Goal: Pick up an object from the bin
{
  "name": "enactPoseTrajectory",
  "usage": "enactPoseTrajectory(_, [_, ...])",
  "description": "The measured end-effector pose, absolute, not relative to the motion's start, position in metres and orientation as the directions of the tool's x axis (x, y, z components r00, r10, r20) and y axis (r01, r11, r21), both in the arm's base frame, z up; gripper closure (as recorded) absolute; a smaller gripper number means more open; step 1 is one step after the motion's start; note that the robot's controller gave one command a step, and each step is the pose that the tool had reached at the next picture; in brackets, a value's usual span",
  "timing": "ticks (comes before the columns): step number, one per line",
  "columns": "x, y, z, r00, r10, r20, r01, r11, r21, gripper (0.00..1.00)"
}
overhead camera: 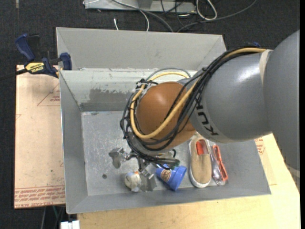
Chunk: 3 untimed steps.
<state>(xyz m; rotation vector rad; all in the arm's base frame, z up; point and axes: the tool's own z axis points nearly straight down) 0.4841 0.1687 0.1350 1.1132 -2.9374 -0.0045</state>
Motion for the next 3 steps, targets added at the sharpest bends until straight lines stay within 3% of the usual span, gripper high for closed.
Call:
enactPoseTrajectory(1, [0.4829,0.1647,0.0687,-0.547,-0.837,-0.014,-0.837,0.547,-0.006,0.00])
enactPoseTrajectory(2, [0.4806,0.1602,0.0699,-0.608,-0.794,-0.011,-0.794,0.608,0.000,1.00])
enactPoseTrajectory(3, [0.4807,0.1592,0.0699,-0.621,-0.784,-0.012,-0.784,0.621,0.000,1.00])
